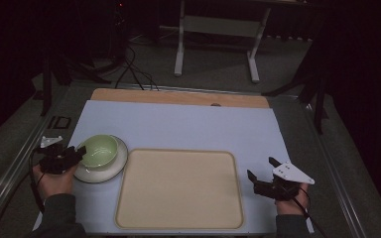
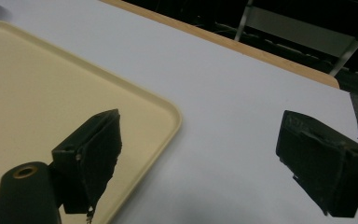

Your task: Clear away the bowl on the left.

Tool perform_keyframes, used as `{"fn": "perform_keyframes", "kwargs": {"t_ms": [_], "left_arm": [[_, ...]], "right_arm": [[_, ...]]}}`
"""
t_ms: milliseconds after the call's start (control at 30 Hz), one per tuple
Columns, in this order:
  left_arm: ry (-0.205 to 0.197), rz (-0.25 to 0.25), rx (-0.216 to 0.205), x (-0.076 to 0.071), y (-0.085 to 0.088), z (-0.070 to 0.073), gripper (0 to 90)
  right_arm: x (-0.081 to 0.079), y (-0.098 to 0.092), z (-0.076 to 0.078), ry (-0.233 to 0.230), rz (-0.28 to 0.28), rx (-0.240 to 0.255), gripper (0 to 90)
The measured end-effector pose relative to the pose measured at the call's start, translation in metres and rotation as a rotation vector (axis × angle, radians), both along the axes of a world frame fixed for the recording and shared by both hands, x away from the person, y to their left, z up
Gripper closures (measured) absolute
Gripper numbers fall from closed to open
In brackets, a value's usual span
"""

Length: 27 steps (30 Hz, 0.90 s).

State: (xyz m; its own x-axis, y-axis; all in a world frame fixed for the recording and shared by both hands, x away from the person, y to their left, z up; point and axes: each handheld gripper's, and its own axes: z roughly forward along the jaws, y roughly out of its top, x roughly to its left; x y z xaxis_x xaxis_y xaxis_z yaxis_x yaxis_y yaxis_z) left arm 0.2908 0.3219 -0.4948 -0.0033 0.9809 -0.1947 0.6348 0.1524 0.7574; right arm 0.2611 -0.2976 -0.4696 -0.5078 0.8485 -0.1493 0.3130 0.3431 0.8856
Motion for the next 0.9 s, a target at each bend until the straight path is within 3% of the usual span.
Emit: {"fn": "perform_keyframes", "kwargs": {"t_ms": [467,500,900], "left_arm": [[0.046,-0.022,-0.026,0.005,-0.002,-0.003,70.7],[0.063,-0.019,-0.024,0.006,-0.002,-0.005,72.1],[0.100,-0.004,-0.046,0.012,-0.003,-0.009,77.7]], "right_arm": [[0.000,0.001,0.000,-0.001,0.003,-0.008,13.6],[0.000,0.001,0.000,-0.001,0.004,-0.009,13.6],[-0.001,0.001,0.000,-0.003,0.007,-0.011,13.6]]}}
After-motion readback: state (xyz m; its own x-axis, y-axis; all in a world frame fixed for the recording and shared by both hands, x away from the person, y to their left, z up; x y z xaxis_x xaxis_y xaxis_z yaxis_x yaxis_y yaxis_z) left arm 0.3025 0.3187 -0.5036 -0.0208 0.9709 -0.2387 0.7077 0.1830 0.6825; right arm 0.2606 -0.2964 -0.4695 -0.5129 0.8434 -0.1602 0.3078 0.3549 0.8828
